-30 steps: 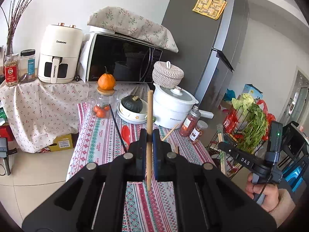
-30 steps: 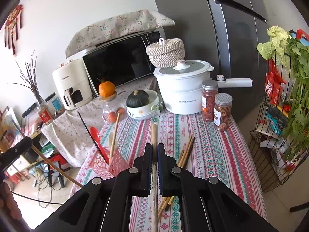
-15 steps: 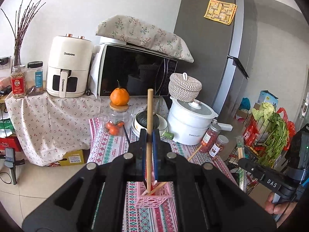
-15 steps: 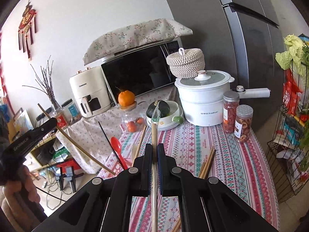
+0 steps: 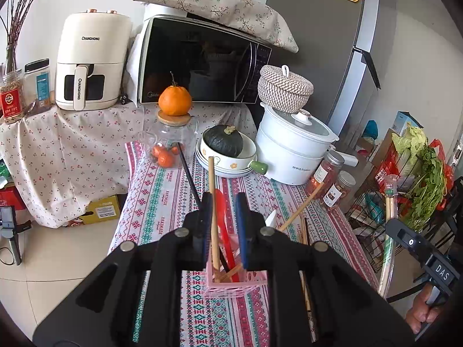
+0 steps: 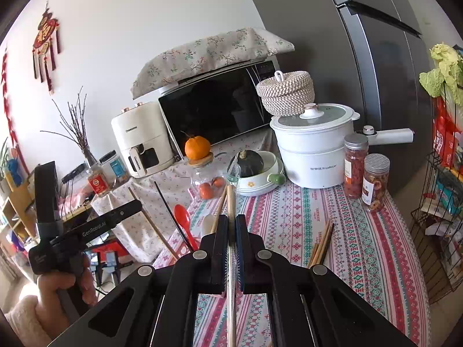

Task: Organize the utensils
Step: 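Lower the wooden chopstick into the pink basket and open the right tool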

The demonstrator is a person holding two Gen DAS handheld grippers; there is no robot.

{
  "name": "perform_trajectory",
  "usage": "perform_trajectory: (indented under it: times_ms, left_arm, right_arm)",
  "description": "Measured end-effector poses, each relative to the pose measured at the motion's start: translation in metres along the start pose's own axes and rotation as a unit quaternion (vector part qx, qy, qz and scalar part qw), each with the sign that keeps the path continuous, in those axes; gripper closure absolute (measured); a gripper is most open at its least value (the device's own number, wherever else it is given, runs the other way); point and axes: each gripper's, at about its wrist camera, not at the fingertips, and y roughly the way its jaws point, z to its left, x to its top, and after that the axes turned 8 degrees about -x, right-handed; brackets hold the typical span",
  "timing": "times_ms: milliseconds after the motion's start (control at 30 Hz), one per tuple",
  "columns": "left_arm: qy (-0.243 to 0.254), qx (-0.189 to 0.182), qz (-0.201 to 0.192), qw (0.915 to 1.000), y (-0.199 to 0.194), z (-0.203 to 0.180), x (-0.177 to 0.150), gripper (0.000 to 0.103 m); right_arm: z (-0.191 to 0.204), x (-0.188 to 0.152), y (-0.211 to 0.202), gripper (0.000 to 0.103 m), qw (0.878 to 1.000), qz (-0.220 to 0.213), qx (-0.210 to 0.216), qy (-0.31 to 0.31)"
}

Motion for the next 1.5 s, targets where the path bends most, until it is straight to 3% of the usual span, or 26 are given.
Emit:
perform_trajectory:
  times_ms: [133,333,533,700,967,1133,1267,1500]
  left_arm:
    - [-0.008,0.006,0.004,0.9999,-0.015,0.002,0.000,0.042]
    - [-0.028,0.043,0.060,0.9969,-0.032,0.020,-0.016,0.020]
    - [-0.006,0.068,0.107,0.9919,-0.036,0.042,-0.042,0.020]
    - [-0.002,0.078,0.137,0.9876,-0.041,0.060,-0.057,0.020]
    - [-0.021,0.064,0.154,0.9857,-0.041,0.066,-0.061,0.020]
    - [-0.014,0.060,0.157,0.9856,-0.038,0.062,-0.060,0.020]
    - [0.004,0.082,0.156,0.9844,-0.034,0.061,-0.060,0.020]
    - [-0.010,0.081,0.163,0.9833,-0.029,0.065,-0.060,0.020]
  right_arm:
    - [0.004,0.000,-0.002,0.098,1.000,-0.010,0.011,0.012]
    - [0.029,0.010,-0.003,0.098,0.998,-0.053,0.016,0.017]
    - [0.059,0.019,0.011,0.098,0.993,-0.114,0.008,0.036]
    - [0.083,0.018,0.034,0.098,0.986,-0.159,-0.030,0.027]
    - [0.105,0.010,0.069,0.098,0.975,-0.210,-0.073,0.027]
    - [0.115,0.003,0.084,0.098,0.968,-0.233,-0.098,0.013]
    - [0.121,-0.007,0.094,0.098,0.964,-0.241,-0.114,-0.005]
    - [0.119,-0.030,0.105,0.097,0.967,-0.220,-0.129,-0.011]
